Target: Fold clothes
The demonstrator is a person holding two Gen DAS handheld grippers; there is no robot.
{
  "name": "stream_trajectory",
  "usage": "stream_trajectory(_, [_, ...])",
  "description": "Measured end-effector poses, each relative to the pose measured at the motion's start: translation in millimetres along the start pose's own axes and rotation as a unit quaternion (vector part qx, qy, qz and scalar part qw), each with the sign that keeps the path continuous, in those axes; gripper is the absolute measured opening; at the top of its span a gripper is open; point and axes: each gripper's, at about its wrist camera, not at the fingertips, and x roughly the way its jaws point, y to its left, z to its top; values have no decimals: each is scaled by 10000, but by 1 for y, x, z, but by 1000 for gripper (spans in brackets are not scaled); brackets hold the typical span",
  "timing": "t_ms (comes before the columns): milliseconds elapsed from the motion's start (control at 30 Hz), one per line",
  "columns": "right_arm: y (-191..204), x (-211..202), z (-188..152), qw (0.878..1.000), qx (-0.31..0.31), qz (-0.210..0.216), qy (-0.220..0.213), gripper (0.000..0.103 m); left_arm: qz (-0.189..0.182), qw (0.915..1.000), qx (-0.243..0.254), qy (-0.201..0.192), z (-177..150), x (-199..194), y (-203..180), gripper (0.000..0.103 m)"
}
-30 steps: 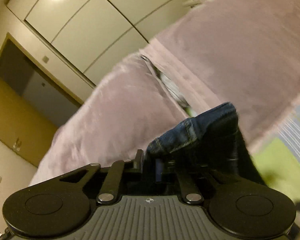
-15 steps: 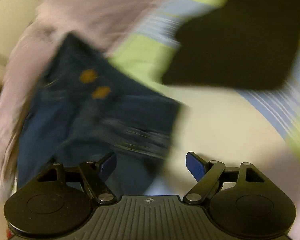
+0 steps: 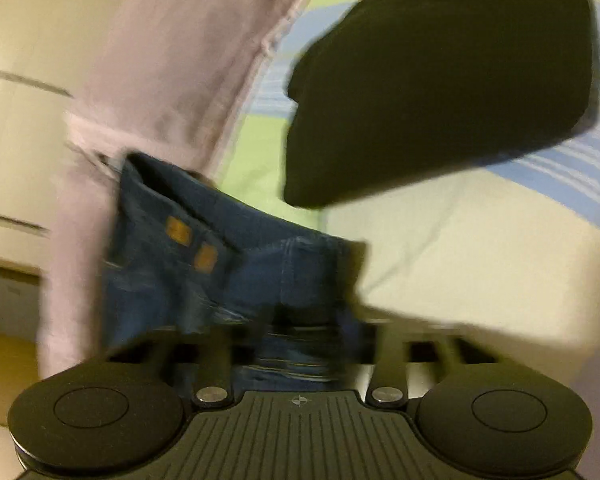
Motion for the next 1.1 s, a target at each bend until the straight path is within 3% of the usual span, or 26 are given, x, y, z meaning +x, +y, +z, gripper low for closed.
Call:
stream_trajectory(133, [6, -8, 0, 9992, -362, 153, 12, 9, -166, 9983, 545, -110, 14, -15, -10, 4])
stream_trajectory(233, [27, -38, -6, 9961, -815, 207, -279, 7, -288, 9934, 1061, -323, 28, -31, -21, 4])
stream_trajectory(367, [46, -87, -14, 9927, -978, 366, -599, 7, -628, 9878, 1334, -493, 46, -62, -17, 4])
stream_trajectory(467, [36, -141, -33, 9916, -1028, 297, -723, 6, -663, 9815, 1692, -605, 49, -79, 0, 4])
stream_trajectory(600, [-8, -210, -68, 9939, -631, -194, -879, 7, -333, 9849, 1697, -26, 27, -61, 52, 4])
stream_trajectory(700, [-73, -216, -94, 9951, 167, -762, -608, 8, -29, 9895, 1408, 336, 6, -36, 84, 4])
stream_trajectory(800, [-100, -203, -115, 9910, 792, -792, -739, 10, -102, 9920, 1234, 256, 1, -31, 91, 5])
stream_trajectory(867, [-97, -200, -119, 9906, 749, -738, -880, 25, -129, 9922, 1214, 248, 1, -30, 92, 9])
stream_trajectory(933, [-96, -194, -121, 9926, 709, -693, -695, 53, -144, 9933, 1118, 242, -1, -28, 95, 17])
stream_trajectory(967, [-99, -193, -123, 9933, 726, -671, -605, 58, -121, 9938, 1087, 204, -3, -27, 95, 17])
stream_trajectory(1033, [-102, -188, -126, 9941, 710, -624, -537, 59, -57, 9945, 1038, 107, -6, -25, 93, 16])
stream_trajectory(1067, [-102, -186, -126, 9943, 673, -598, -569, 58, -24, 9948, 1014, 59, -8, -24, 91, 6])
stream_trajectory(1100, [-103, -184, -127, 9945, 636, -572, -601, 33, -13, 9941, 1080, 4, -7, -28, 90, 3])
